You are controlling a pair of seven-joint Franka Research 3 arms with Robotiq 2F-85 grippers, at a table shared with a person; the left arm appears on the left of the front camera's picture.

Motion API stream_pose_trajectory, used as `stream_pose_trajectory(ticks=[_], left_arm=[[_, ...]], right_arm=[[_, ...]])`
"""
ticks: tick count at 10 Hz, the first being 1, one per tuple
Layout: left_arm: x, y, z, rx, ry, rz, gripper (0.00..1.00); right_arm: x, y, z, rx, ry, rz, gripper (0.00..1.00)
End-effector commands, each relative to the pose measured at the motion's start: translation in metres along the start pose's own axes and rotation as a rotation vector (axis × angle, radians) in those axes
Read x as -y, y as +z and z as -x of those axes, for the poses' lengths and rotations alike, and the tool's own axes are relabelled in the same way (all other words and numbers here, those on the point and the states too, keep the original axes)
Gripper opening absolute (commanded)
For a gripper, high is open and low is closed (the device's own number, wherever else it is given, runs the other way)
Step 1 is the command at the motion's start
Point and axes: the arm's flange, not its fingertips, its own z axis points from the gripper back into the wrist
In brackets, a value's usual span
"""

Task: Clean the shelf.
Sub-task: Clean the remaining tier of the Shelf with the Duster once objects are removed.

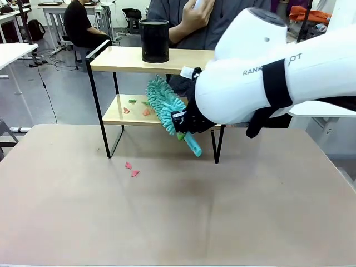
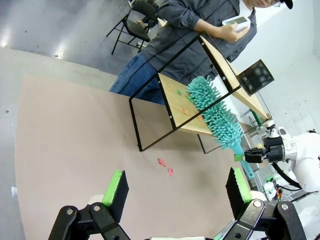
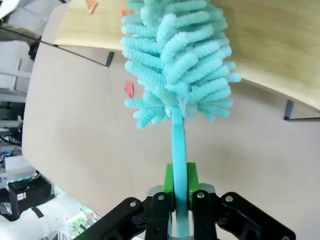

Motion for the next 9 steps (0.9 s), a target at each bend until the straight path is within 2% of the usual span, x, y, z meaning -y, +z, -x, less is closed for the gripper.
stream_pose_trajectory(ticks=[1,4,9], left_arm=[[0.0,-0.002,0.002,0.019,-0.017,0.015,1.0],[0.0,-0.002,0.002,0.019,-0.017,0.015,1.0],[0.0,-0.002,0.002,0.019,-0.017,0.015,1.0]], right_arm=[[-0.029,-0.011,-0.019,-0.039,0.04,0.021,0.12],[-0.045,-0.022,-0.023,-0.066,0.095,0.029,0.12],[-0.042,-0.019,-0.022,-0.053,0.134,0.031,0.12]])
